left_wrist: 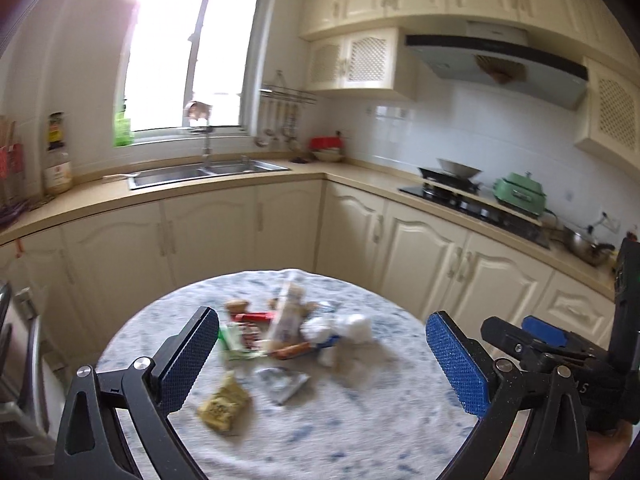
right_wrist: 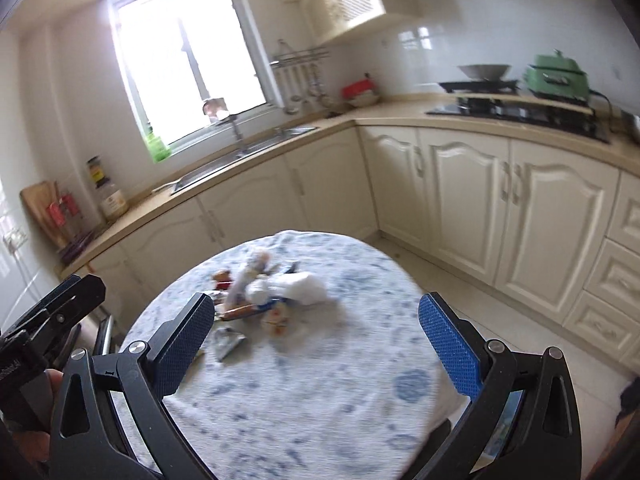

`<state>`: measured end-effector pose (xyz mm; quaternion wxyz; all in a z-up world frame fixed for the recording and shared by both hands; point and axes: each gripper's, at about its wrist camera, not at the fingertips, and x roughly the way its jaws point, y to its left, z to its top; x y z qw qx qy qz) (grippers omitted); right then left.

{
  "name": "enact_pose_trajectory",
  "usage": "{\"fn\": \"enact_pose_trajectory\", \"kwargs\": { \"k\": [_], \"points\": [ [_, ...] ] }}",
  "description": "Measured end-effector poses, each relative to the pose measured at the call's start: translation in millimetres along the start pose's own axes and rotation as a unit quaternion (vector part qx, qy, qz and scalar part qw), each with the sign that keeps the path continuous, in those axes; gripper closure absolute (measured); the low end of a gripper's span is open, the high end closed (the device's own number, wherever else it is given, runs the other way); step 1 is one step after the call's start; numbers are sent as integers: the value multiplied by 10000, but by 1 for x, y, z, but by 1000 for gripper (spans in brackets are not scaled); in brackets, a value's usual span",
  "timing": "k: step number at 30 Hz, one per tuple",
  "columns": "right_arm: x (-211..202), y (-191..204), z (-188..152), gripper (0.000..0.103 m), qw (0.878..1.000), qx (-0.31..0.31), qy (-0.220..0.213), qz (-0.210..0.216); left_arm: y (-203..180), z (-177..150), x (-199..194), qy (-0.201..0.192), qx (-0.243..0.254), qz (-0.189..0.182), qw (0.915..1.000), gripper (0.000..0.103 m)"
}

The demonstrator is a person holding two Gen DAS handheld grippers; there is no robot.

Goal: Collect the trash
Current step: 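Bring both tools back over the remaining trash on the table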

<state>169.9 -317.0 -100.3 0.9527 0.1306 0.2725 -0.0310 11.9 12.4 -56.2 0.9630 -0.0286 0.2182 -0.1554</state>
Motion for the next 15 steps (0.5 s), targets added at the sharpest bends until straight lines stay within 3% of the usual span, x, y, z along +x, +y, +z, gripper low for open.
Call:
{"fn": "enact_pose_trajectory", "kwargs": {
  "k": [7, 12, 15],
  "points": [
    [19, 62, -10, 0, 9986, -421, 136, 287, 30, -20, -40, 12, -294, 600, 9978, 1],
    [29, 79, -16, 0, 9974, -598, 249, 331, 41, -26, -61, 19, -390, 884, 9953, 1],
    [35, 86, -19, 0, 9966, -688, 302, 326, 42, -20, -53, 63, -409, 984, 9943, 1]
  ]
}}
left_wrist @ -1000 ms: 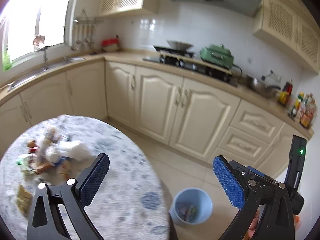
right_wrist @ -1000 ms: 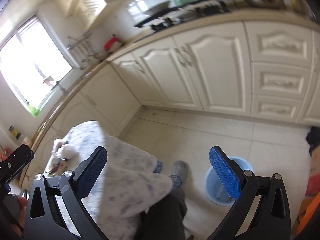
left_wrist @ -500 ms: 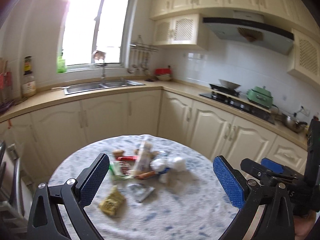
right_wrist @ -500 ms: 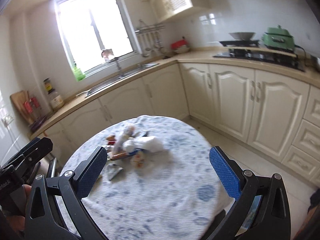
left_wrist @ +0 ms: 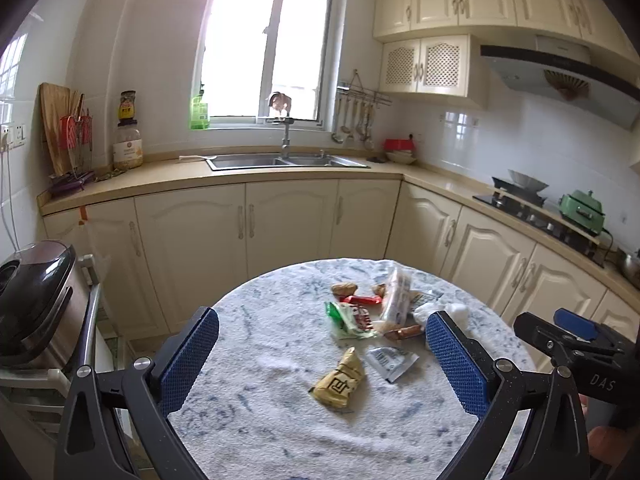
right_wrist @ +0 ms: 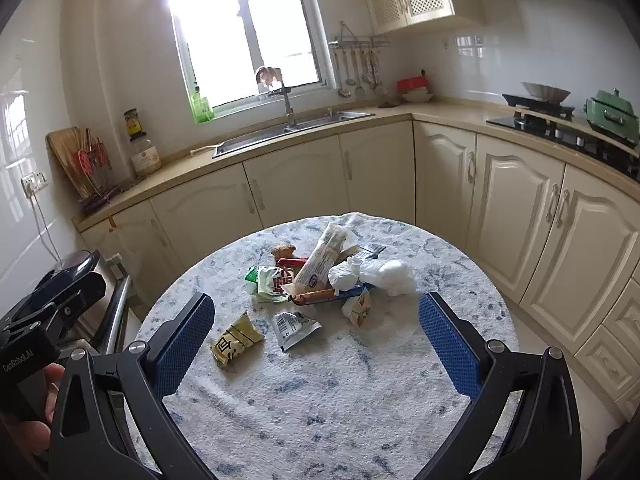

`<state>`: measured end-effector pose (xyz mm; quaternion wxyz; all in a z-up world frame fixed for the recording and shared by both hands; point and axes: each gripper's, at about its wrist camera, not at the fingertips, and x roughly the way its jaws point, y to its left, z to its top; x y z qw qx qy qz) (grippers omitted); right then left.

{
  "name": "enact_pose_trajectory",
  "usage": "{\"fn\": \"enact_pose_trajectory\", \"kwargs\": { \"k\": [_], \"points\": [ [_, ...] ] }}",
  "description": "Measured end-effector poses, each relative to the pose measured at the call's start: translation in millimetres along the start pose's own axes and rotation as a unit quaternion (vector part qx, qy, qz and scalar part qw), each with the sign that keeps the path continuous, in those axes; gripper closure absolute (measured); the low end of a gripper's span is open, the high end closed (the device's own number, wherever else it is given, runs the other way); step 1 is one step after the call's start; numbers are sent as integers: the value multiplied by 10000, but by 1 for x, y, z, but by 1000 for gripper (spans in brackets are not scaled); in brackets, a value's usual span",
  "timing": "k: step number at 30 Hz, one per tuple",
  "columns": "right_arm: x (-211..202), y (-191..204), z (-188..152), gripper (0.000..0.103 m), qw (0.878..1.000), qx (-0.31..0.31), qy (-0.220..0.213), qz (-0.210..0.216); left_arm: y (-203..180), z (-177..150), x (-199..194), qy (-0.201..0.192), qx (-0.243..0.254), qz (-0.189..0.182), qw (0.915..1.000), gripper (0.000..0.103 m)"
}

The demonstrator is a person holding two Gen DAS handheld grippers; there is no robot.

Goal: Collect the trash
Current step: 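Bring both tools back over the remaining trash on the table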

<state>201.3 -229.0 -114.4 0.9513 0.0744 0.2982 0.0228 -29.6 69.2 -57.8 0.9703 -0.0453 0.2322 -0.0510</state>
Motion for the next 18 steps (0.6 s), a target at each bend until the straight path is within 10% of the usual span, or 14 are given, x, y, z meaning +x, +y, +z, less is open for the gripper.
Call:
{"fn": "enact_pose_trajectory", "kwargs": {
  "k": [18],
  "points": [
    [115, 21, -43, 0, 9911, -551, 1208, 62, 7, -20, 155, 1285, 407, -11, 9909, 1]
  ]
}}
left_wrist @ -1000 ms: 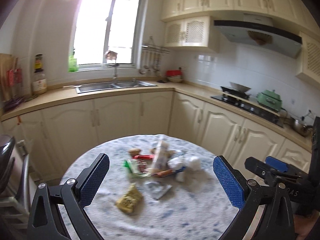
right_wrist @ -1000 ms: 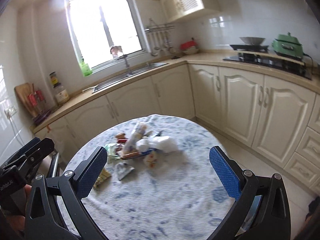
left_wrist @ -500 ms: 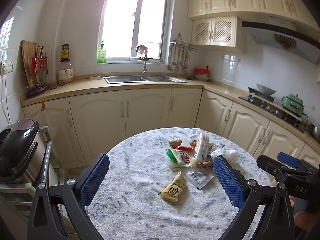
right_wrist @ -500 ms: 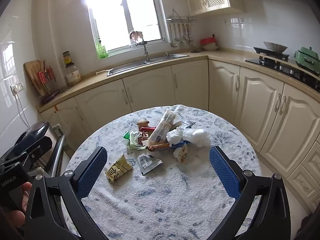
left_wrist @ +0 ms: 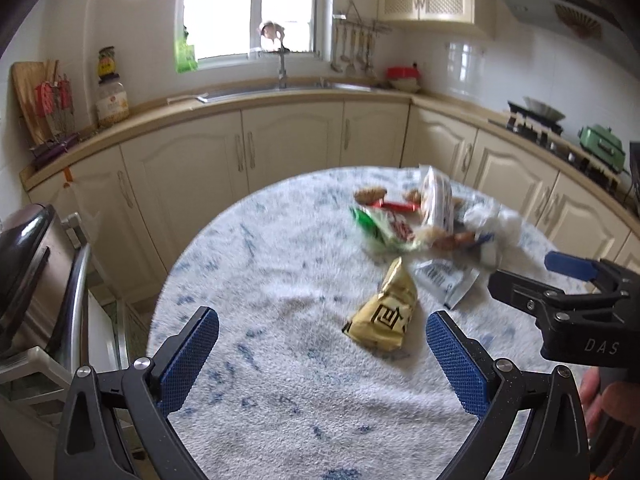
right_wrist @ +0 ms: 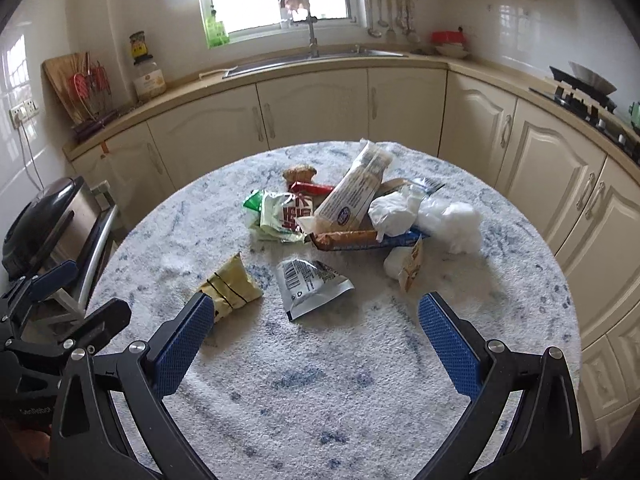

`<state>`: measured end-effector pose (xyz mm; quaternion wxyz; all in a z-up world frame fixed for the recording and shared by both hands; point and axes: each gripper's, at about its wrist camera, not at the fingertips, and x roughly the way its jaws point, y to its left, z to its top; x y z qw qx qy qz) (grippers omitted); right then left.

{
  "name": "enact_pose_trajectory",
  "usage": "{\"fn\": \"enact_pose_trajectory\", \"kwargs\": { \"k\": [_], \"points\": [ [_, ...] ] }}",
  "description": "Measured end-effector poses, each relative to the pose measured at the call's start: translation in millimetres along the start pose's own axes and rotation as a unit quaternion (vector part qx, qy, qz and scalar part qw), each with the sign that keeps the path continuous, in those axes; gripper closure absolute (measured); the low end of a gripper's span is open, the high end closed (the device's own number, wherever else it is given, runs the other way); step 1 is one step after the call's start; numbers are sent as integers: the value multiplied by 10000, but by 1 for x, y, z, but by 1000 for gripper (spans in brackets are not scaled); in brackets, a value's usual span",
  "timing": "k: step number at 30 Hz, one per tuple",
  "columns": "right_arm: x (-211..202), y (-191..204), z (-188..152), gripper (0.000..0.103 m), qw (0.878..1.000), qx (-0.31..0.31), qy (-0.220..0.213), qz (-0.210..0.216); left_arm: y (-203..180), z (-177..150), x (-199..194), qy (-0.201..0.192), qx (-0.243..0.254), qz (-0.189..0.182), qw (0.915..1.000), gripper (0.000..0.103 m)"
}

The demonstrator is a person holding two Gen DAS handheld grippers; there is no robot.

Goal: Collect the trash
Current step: 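Bring both tools back over the remaining trash on the table, then grasp the yellow snack bag with black print with the left tool, then grasp the silver-and-white wrapper with the right tool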

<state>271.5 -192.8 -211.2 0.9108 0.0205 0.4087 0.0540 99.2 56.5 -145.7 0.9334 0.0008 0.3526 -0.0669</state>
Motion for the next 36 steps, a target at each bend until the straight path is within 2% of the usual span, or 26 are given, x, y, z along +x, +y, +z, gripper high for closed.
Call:
{"fn": "enact_pose_trajectory", "kwargs": {
  "k": [2, 4, 6, 9, 10, 11, 12, 13, 14, 17, 22, 24, 29, 36],
  "points": [
    [15, -5, 0, 2, 9999, 62, 141, 55, -5, 0, 20, 109, 87, -88, 9999, 1],
    [27, -11, 0, 8, 9995, 161, 272, 45, -12, 5, 42, 238, 209, -135, 9994, 1],
    [30, -20, 0, 9, 9991, 307, 286, 73, -18, 12, 62, 354, 348, -211, 9985, 1],
    [31, -27, 1, 9, 9987, 386, 305, 91, -27, 24, 95, 545, 539, -314, 9966, 7],
    [32, -27, 1, 9, 9987, 371, 327, 111, -29, 27, 106, 712, 567, -413, 9950, 16],
    [34, -26, 2, 9, 9987, 352, 351, 124, -29, 29, 115, 860, 557, -551, 9932, 34],
    [36, -25, 2, 9, 9986, 339, 375, 146, -29, 32, 124, 986, 519, -654, 9916, 41],
    [39, -23, 4, 9, 9985, 333, 395, 189, -27, 36, 126, 914, 491, -646, 9925, 45],
    [42, -21, 4, 9, 9984, 326, 414, 219, -25, 39, 128, 905, 449, -776, 9919, 60],
    [56, -13, 7, 11, 9978, 272, 521, 291, -12, 42, 132, 876, 254, -891, 9918, 60],
    [77, 3, 12, 32, 9981, 23, 607, 57, 18, 51, 135, 727, -251, -731, 9944, 65],
    [80, 10, 14, 46, 9980, -173, 602, -60, 28, 55, 137, 683, -384, -687, 9946, 65],
    [76, 20, 9, 59, 9970, -517, 573, 10, 42, 62, 145, 639, -536, -682, 9942, 65],
    [56, 10, -1, 61, 9982, -273, 398, 365, 30, 58, 133, 562, -481, -774, 9942, 65]
  ]
}}
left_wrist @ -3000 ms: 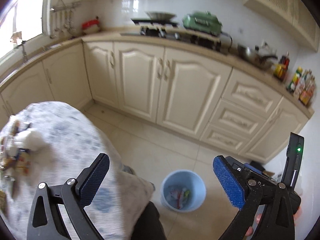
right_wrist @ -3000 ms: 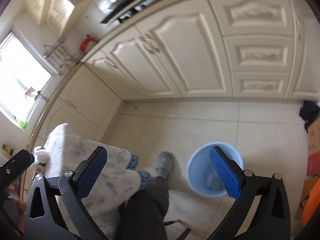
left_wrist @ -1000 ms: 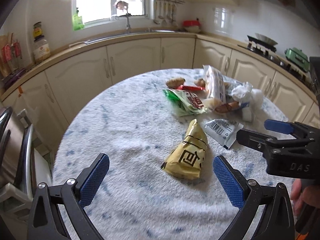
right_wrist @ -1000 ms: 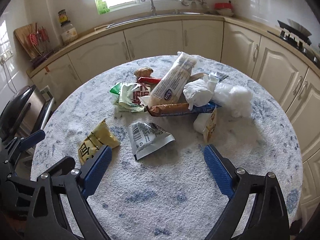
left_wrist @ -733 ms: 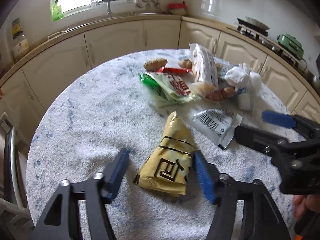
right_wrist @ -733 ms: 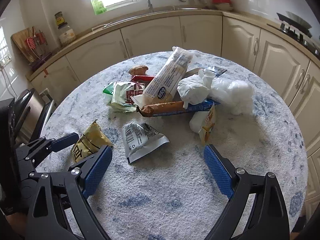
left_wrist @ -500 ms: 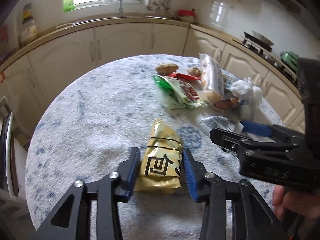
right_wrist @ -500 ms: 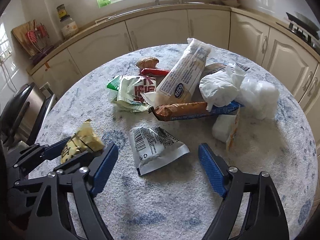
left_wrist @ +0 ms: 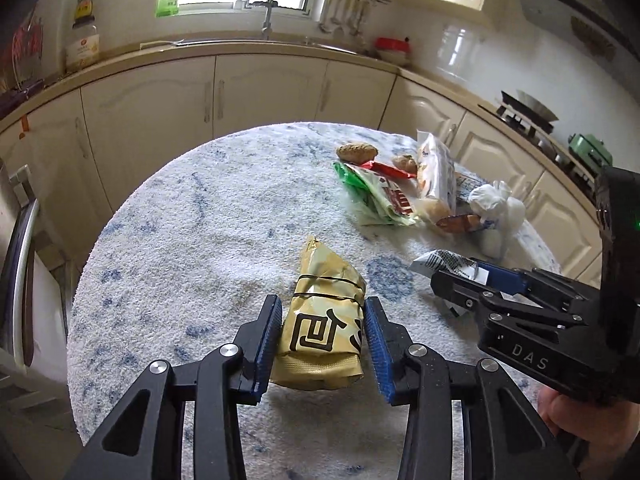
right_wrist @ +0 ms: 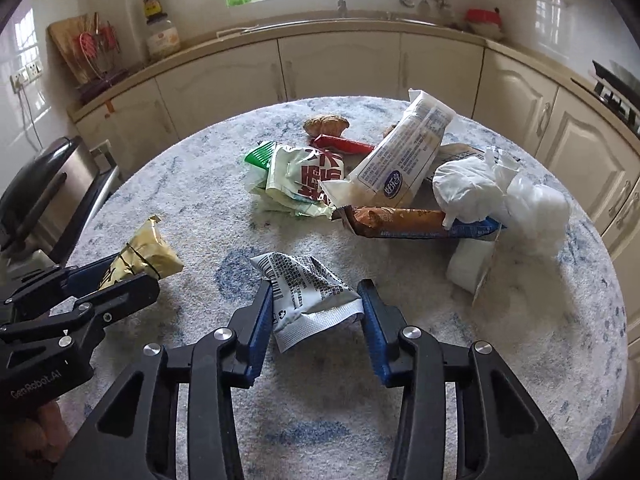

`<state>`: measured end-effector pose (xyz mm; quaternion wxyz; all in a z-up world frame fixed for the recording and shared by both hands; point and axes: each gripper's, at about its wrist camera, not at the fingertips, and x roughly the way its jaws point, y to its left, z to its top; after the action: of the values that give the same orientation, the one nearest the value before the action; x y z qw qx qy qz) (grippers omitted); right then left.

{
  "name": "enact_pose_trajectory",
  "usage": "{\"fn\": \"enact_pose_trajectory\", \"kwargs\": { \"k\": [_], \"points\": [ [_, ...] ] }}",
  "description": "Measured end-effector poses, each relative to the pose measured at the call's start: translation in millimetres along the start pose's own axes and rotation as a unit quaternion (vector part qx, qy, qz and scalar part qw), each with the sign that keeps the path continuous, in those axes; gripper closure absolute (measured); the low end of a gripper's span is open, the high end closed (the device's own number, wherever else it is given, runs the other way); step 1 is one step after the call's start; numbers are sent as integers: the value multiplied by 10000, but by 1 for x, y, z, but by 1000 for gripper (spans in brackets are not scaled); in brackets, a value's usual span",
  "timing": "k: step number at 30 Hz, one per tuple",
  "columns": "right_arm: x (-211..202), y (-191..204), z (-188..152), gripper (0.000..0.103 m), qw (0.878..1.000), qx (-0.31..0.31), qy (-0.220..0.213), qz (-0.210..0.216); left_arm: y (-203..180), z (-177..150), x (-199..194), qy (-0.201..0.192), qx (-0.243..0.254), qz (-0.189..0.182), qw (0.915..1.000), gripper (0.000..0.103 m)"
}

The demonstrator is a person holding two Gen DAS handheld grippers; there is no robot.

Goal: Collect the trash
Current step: 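Grasp the silver-and-white wrapper with the right tool, then carry the yellow snack bag and silver wrapper over the bin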

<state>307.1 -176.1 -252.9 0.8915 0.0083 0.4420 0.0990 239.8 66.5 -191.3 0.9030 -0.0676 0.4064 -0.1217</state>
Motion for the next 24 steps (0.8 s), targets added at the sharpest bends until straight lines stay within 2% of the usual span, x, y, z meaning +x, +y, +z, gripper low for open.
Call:
{"fn": "enact_pose_trajectory", "kwargs": {
  "k": [4, 6, 10, 15, 24],
  "points": [
    [-27, -10, -6, 61, 9996, 171, -221, 96, -11, -1, -14, -95, 49, -77, 9999, 65],
    [-44, -16, -8, 61, 9990, 234, -354, 108, -28, -15, -29, -177, 115, -138, 9997, 65],
    [-85, -33, -11, 61, 9968, 398, -691, 104, -53, -20, -49, -369, 320, -317, 9983, 65],
    [-127, -61, -17, 61, 9933, 558, -1012, -60, -91, -25, -69, -574, 594, -575, 9949, 65],
    [-194, -127, -44, 61, 9825, 1012, -1480, -496, -170, -27, -70, -648, 1168, -1095, 9850, 65]
  ]
}}
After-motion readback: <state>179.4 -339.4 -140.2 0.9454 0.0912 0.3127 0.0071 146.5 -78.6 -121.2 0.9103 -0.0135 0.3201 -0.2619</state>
